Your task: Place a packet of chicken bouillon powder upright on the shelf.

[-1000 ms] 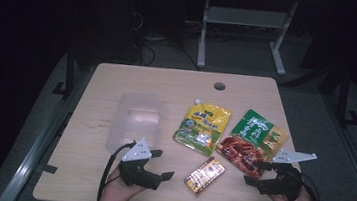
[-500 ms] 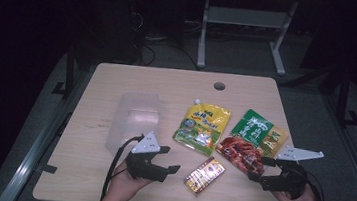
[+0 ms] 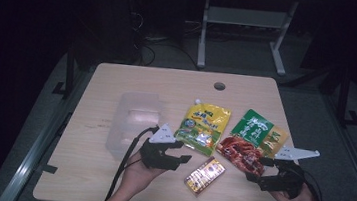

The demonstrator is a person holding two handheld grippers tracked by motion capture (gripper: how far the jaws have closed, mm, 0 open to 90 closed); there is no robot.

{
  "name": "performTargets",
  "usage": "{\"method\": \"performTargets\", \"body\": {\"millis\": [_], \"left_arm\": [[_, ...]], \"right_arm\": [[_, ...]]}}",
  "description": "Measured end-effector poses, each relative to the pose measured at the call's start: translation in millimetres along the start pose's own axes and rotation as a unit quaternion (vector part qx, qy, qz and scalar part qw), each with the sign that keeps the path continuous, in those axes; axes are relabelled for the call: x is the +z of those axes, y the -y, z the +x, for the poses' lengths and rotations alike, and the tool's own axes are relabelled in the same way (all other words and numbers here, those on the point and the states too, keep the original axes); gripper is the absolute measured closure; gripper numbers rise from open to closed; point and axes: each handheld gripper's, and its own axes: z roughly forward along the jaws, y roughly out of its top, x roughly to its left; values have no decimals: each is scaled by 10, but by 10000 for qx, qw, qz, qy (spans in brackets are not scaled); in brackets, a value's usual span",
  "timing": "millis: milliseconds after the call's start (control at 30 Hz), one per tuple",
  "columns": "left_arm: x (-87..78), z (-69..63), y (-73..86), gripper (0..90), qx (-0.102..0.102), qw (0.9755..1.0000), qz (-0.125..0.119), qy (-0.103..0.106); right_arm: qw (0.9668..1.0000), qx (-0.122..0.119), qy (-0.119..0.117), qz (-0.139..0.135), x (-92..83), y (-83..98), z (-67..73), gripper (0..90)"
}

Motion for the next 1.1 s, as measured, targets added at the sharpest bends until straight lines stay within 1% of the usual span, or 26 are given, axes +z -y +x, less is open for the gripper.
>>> {"method": "performTargets", "body": {"millis": [67,100,167,200,267,333,367,433,467,500,567,600,633,700,733,767,800,833,900,967,1000,1033,1067,1100], "left_arm": [[32,19,-29,495,-64,10000,18,19],[53,25,-48,504,-81,10000,39,-16],[96,33,-88,536,-91,9999,51,14],[126,50,-122,548,-28,10000,75,-24],[169,62,-163,581,-35,9999,109,-71],[221,82,-204,599,-43,9996,174,-237],[239,95,-218,599,-63,9995,178,-271],[287,137,-252,632,-145,9991,213,-326],[310,155,-268,661,-134,9989,258,-364],[333,167,-284,661,-141,9986,307,-403],[378,181,-320,704,-273,9975,398,-519],[399,184,-346,720,-271,9969,442,-600],[414,187,-361,746,-240,9965,481,-636],[468,191,-390,794,-200,9957,587,-684],[500,194,-398,851,-179,9953,633,-706],[522,198,-403,851,-151,9948,706,-718],[570,207,-402,881,-166,9940,804,-722],[605,223,-398,881,-227,9938,865,-667],[656,244,-385,894,-229,9931,929,-682],[696,271,-375,896,-240,9922,1014,-685],[717,284,-371,896,-236,9918,1042,-702],[737,285,-366,896,-296,9916,1035,-716],[766,293,-364,897,-255,9904,1112,-783],[788,288,-360,897,-239,9901,1112,-826]], "right_arm": [[10000,-26,21,8,7,7,6,187],[10000,4,5,4,9,10,10,187],[10000,17,-8,7,6,13,14,187],[10000,18,-8,5,4,12,14,187],[10000,-10,-8,-23,6,8,2,189],[10000,-5,-14,-55,-5,5,2,200],[10000,-5,-14,-55,-5,5,2,200],[10000,38,-45,-54,-9,0,11,204],[10000,32,-41,-61,-5,-13,20,204],[10000,32,-41,-61,-5,-13,20,204],[9999,39,-92,-68,14,-40,23,202],[9999,65,-136,-84,22,-65,23,201],[9997,89,-187,-126,34,-103,22,201],[9996,117,-204,-134,48,-167,31,201],[9997,94,-216,-112,63,-251,43,200],[9997,94,-216,-112,63,-251,43,200],[9998,0,-175,-118,73,-345,67,198],[9998,0,-175,-118,73,-345,67,198],[9998,8,-137,-135,85,-455,81,194],[9998,-39,-131,-110,94,-585,101,190],[9999,-87,-79,-67,97,-725,115,187],[9999,-87,-79,-67,97,-725,115,187],[9999,-91,-88,-69,97,-776,122,188],[9998,-185,-52,-88,102,-867,123,197]]}}
